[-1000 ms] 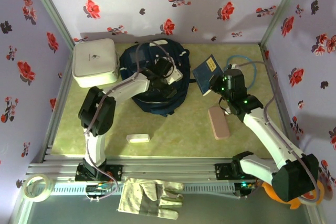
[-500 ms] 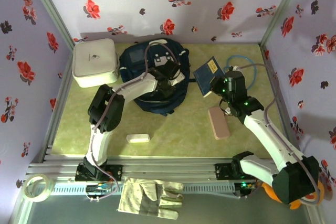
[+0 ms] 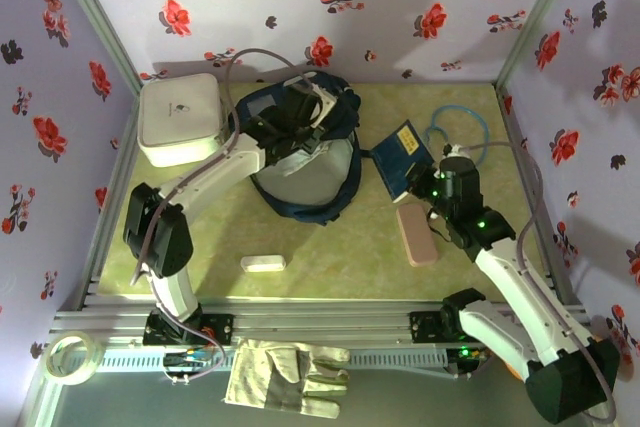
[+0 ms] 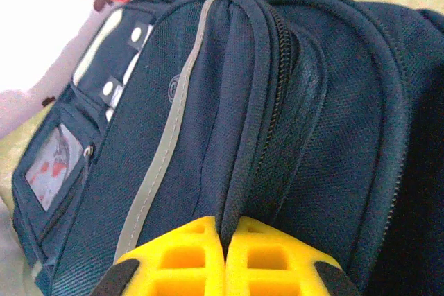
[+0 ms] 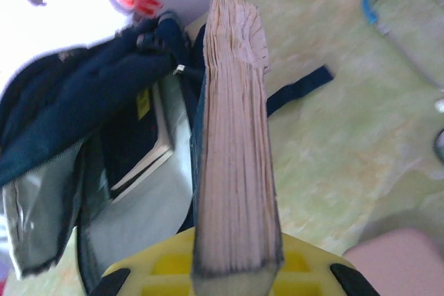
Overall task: Pack the student bag
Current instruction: Open the student bag at the top-center of the table, then place the book in the student bag.
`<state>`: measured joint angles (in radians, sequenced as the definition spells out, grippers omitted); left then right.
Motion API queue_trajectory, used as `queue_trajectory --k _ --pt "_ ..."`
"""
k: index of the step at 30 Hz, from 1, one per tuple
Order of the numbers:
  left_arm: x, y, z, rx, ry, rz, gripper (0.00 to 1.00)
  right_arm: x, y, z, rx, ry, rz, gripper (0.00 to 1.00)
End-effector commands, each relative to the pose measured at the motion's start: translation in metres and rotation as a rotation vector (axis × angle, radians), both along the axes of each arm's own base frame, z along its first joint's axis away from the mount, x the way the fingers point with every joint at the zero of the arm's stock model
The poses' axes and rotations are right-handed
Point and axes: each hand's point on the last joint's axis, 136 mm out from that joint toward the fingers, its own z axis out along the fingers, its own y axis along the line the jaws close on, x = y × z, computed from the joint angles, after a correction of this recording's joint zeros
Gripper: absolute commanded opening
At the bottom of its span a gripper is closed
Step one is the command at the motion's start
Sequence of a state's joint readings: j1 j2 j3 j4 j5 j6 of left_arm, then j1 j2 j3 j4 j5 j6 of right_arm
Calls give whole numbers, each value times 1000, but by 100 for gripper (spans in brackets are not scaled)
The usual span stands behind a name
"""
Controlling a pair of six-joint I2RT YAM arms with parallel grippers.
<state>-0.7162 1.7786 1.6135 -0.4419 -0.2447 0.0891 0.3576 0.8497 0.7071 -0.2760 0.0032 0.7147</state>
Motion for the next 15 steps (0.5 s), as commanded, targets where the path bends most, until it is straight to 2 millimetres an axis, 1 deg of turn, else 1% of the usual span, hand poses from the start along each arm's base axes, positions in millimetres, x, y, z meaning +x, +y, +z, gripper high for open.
queue_trajectory --k 1,4,5,9,12,15 --pt "7 -11 68 -195 -142 35 0 2 35 23 157 -99 160 9" --pt "10 -14 78 -232 -154 45 0 1 54 26 255 -117 226 8" --pt "10 -15 80 -241 -155 47 0 2 57 26 272 -119 232 8" --pt "10 -19 89 -276 -157 36 0 2 70 14 272 -86 241 8" --pt "7 -22 95 -330 -140 39 0 7 80 6 279 -62 243 8" --pt "5 -26 97 -353 -125 24 0 16 94 7 316 -71 251 8"
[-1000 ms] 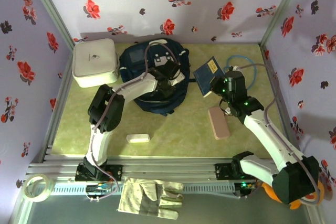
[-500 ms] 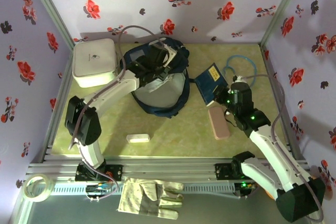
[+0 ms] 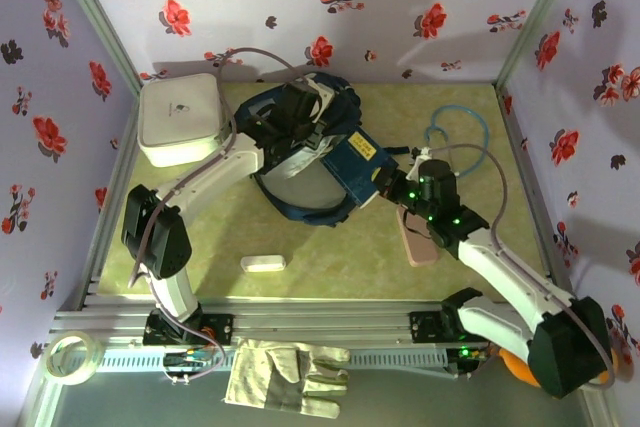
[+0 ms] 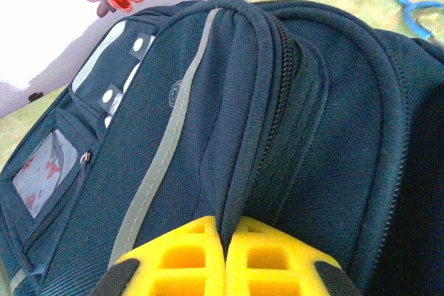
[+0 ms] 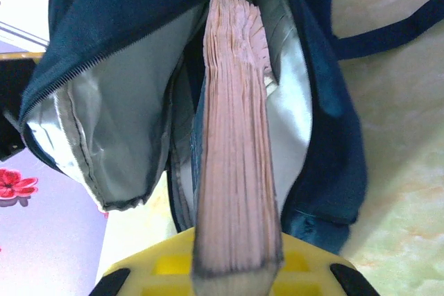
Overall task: Pack the student bag
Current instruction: Place the book in the student bag.
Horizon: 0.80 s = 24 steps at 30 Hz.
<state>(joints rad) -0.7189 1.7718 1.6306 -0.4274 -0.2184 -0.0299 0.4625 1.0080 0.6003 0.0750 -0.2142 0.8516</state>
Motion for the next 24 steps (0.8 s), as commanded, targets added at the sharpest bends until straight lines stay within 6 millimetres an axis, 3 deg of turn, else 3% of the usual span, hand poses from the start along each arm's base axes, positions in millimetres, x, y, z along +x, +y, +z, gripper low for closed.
queue_trajectory --k 1,11,17,24 --pt "5 -20 86 -233 -148 -17 0 17 19 29 105 -83 3 9" --pt "1 -26 87 -281 -104 -31 0 71 60 28 181 -52 -40 8" --pt "-1 -28 83 -293 -70 -26 0 94 49 -39 122 184 -243 7" --pt "-5 -30 87 -321 -51 -38 0 116 73 -81 164 299 -256 7"
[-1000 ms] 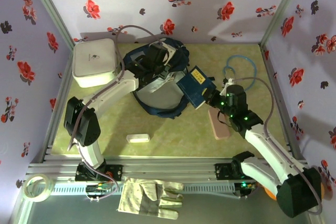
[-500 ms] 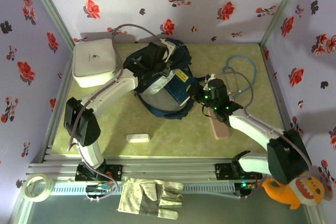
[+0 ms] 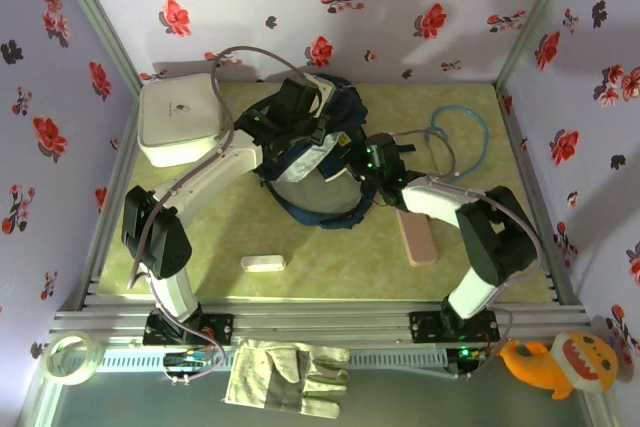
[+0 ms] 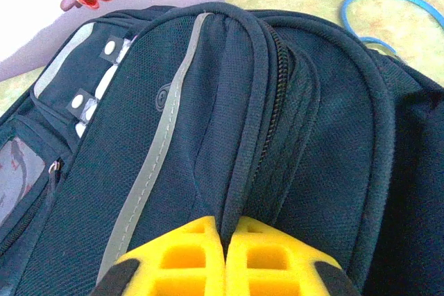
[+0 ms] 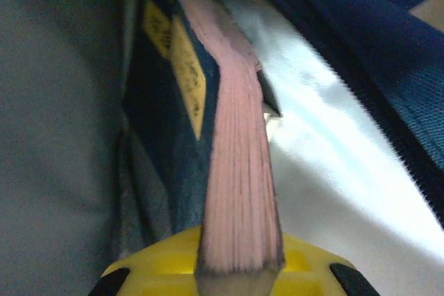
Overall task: Pack the student bag
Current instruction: Place the book in the student bag, then close the student bag at the top-center of the table.
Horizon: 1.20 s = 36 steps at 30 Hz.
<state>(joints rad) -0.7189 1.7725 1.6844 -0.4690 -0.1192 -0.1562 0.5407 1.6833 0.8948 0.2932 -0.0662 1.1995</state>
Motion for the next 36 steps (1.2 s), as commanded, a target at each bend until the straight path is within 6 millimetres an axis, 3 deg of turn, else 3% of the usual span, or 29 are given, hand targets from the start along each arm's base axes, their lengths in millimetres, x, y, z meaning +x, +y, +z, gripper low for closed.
queue_trajectory --k 1,13,17,19,22,27,32,36 --pt "4 -17 73 -185 -128 -26 0 17 12 3 57 11 -50 7" --pt "6 -17 72 -229 -90 -28 0 70 61 7 261 32 -24 12" --pt "12 -13 69 -247 -73 -12 0 81 67 6 280 40 -31 22" --pt "14 -11 68 -251 -68 -4 0 81 68 6 283 44 -20 32" --pt "16 -8 65 -248 -61 5 0 74 64 8 289 48 -10 47" --pt "18 -1 61 -247 -42 17 0 48 42 20 300 35 1 59" --pt "18 9 33 -231 23 23 6 6 3 25 328 136 -42 70" --pt "15 16 4 -227 88 33 17 -35 -51 20 155 164 -137 78"
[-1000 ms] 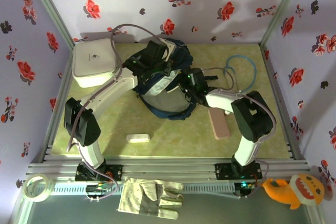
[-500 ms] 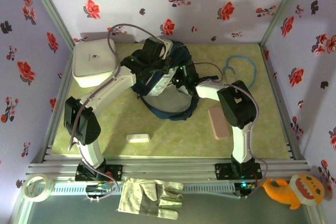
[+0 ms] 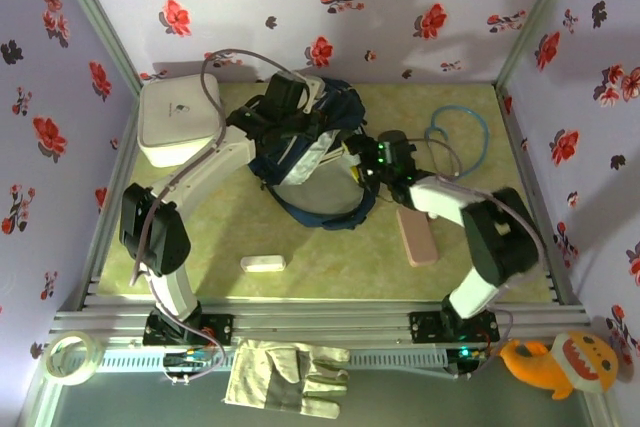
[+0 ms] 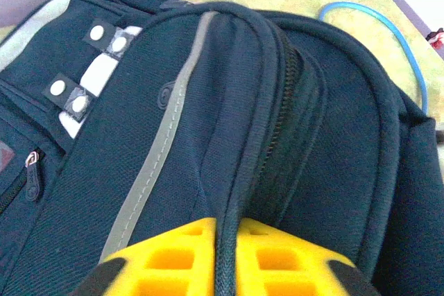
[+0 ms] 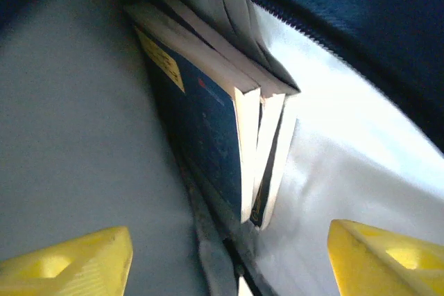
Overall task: Pack the student bag
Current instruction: Close the student bag at the top-center of the table.
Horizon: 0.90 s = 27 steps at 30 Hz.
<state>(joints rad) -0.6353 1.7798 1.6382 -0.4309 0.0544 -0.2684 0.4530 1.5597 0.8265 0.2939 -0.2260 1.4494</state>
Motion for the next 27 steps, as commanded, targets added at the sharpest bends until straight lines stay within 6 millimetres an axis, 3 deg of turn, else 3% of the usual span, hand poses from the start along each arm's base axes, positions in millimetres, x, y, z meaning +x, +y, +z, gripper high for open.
queue_trajectory --k 1,2,6,9,11,15,22,27 --pt "4 8 15 -78 -29 30 22 -34 -45 -9 -178 65 -61 80" --pt "3 10 10 -74 -18 31 28 -42 -58 -8 -228 72 -78 81" --pt "-3 21 -6 -84 23 27 77 -65 -106 5 -409 50 -155 84" --pt "-6 40 -17 -103 12 61 94 -72 -124 21 -477 11 -189 86" --pt "-8 55 -25 -115 14 94 98 -71 -120 30 -443 -15 -191 87" --pt "-12 96 -47 -123 71 202 100 -58 -93 44 -376 -52 -131 86" --pt "-23 170 -80 -148 180 415 100 -49 -45 43 -410 -64 -7 86" --pt "-31 187 -99 -164 251 464 100 -50 -24 25 -416 -30 48 86"
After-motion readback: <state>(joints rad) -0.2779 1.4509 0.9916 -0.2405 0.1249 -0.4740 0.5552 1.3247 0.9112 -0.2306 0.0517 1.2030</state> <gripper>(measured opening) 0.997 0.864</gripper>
